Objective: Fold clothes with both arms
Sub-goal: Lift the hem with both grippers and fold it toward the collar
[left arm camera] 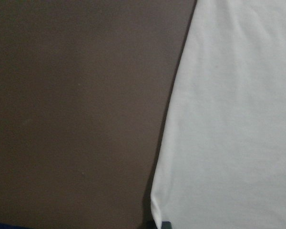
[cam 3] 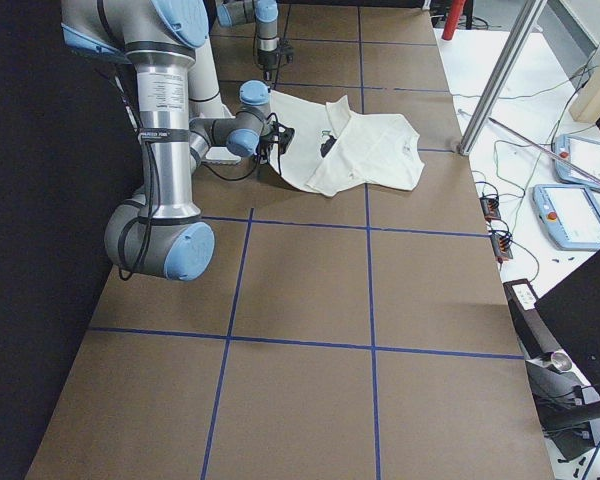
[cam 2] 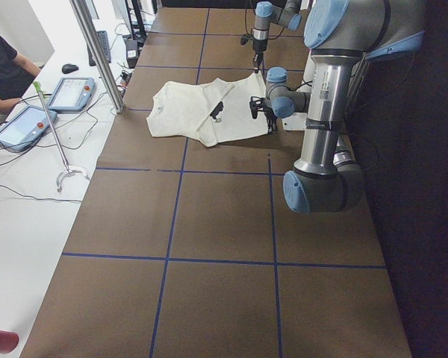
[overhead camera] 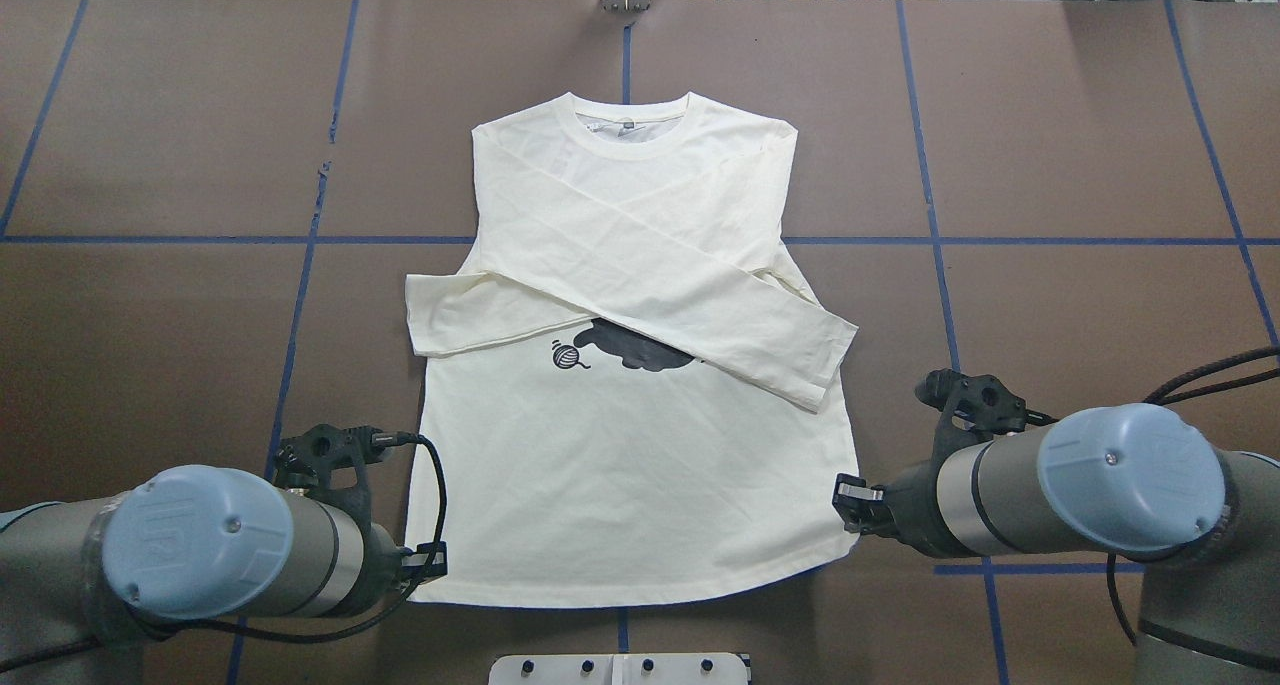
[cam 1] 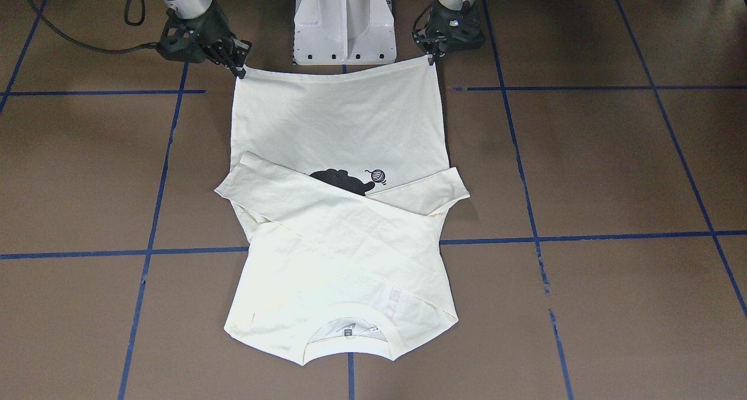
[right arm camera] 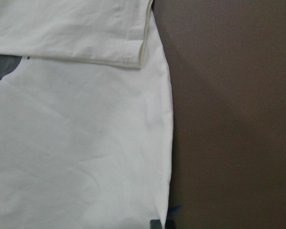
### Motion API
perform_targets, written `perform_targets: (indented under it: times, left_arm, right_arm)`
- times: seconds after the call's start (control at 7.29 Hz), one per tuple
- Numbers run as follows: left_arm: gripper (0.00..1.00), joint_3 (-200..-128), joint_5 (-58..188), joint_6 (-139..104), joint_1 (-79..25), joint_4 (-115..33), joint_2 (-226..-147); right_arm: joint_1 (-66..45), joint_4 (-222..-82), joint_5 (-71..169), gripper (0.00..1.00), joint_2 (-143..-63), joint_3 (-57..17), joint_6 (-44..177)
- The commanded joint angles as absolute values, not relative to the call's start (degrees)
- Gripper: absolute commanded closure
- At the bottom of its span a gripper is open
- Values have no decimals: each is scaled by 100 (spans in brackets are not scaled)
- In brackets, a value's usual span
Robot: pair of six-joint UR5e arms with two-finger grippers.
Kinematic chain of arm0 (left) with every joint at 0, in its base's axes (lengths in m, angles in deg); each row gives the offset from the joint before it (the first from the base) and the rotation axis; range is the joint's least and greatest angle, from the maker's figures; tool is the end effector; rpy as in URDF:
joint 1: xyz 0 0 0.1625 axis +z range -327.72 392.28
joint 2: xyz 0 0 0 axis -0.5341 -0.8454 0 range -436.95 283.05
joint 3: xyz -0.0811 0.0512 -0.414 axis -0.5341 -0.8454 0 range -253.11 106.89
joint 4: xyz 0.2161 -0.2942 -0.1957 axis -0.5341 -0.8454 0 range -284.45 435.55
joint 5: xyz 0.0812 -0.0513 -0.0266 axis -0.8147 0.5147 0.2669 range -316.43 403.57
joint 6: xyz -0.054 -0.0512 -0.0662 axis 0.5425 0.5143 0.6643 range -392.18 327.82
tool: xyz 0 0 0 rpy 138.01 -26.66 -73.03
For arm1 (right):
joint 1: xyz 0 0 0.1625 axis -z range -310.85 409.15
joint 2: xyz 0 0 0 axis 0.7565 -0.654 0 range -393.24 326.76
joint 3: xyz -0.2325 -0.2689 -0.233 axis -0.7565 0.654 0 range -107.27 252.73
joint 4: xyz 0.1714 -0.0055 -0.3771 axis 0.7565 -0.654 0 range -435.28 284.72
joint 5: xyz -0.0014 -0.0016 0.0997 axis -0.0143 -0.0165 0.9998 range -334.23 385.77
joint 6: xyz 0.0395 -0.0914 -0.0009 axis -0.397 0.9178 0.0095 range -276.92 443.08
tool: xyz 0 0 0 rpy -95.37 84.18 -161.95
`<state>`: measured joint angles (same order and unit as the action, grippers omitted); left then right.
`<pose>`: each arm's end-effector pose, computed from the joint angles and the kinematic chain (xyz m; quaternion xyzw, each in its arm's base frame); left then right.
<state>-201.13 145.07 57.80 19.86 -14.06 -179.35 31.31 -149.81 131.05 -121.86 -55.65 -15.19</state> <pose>0.4443 -0.2141 0.2617 -0.0447 0.4280 -0.0554 0.9010 -0.3933 -0.2390 0.3094 -0.0790 -0.4676 0.1384 0.8694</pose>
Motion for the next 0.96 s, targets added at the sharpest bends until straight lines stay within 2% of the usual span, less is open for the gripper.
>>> perform_targets:
  times: [0.0,0.41,0.82]
  left_arm:
    - [100,-20617,14535,5764,2260,-1121,-17935]
    - [100,-21092,14526,5773,2857,-734,-17934]
    - [100,-20918,14509,5773,2781,-742,-18179]
  right_arm:
    - [3664,-14981,13290,100,-12848,-6389,-1536]
    - [4501,-14990,13299,100,-13097,-6859,-1589]
    - [3776,-14990,13299,100,-13028,-6667,-1528]
